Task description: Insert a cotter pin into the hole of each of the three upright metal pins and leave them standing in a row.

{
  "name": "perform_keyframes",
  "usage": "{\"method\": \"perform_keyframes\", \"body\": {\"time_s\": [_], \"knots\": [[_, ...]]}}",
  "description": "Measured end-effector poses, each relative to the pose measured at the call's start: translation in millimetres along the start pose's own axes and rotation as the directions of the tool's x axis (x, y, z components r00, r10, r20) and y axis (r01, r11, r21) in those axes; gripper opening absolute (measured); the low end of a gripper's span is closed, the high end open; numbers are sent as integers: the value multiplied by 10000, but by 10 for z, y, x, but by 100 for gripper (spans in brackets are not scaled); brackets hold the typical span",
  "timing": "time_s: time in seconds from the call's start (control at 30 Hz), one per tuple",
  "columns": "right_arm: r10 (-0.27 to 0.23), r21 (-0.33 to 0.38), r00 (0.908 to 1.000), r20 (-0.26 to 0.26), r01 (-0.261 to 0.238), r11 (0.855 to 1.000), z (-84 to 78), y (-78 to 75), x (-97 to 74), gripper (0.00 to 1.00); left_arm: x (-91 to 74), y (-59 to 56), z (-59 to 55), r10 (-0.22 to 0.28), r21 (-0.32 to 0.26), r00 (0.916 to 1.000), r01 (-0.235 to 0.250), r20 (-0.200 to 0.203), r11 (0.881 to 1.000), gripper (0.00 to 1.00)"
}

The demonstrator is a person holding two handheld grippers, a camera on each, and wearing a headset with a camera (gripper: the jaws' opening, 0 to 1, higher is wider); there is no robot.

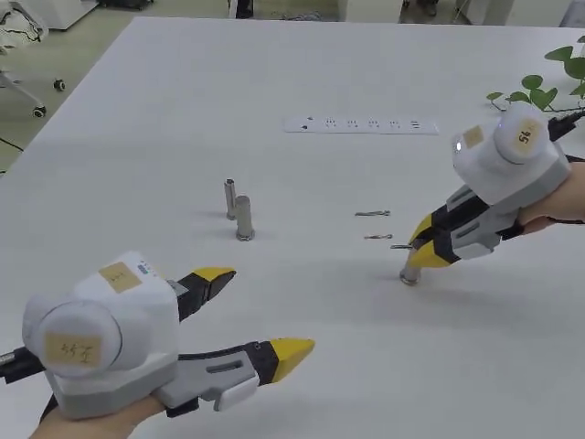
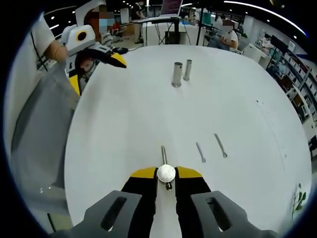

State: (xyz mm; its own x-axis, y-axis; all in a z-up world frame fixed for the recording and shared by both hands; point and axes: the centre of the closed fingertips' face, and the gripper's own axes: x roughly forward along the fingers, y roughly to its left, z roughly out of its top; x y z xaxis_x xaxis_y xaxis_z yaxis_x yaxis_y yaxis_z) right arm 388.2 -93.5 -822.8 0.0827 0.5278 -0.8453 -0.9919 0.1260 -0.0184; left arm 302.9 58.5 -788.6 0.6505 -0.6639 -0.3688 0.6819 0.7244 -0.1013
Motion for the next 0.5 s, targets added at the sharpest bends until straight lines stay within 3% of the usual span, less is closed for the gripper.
{"method": "perform_keyframes", "body": {"time_s": [0.5], "knots": [[151,164,9997,166,-154,9997,-7,1,-7,16,10,11,3,50,4,10000,-50,-29,10000,70]]}}
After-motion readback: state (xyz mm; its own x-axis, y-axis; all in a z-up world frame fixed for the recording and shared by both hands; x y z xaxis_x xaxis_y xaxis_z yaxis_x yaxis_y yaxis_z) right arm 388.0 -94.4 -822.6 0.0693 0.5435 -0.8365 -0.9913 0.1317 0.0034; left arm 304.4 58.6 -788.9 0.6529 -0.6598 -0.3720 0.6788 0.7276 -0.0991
